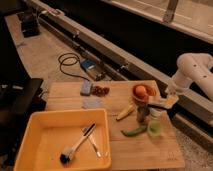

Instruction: Place eraser in paper cup

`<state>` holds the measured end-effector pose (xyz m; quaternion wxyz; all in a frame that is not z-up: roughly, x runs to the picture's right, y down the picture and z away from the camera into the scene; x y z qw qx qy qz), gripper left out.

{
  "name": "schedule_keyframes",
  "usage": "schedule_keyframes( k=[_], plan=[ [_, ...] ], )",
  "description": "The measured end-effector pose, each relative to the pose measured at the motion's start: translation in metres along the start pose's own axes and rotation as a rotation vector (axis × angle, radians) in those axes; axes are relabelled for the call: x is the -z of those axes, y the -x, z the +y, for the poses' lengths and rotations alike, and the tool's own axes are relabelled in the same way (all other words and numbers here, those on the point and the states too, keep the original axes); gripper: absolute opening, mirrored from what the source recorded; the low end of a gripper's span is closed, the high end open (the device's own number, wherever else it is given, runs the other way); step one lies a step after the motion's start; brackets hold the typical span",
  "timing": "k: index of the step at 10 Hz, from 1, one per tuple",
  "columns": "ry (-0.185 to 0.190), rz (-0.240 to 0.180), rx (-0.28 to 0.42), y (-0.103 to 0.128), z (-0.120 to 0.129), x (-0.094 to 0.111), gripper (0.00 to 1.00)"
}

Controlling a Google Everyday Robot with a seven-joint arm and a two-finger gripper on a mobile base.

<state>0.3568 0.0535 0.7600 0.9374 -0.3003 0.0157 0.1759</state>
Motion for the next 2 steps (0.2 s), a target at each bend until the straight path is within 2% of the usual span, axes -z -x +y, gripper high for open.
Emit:
schedule_keyframes(
  k=[1, 2],
  plan=[
    [-0.015, -0.002, -0.008, -0.0046, -0.0010, 0.0070, 0.65],
    [-0.014, -0.003, -0.008, -0.0040, -0.0010, 0.0060, 0.65]
  ],
)
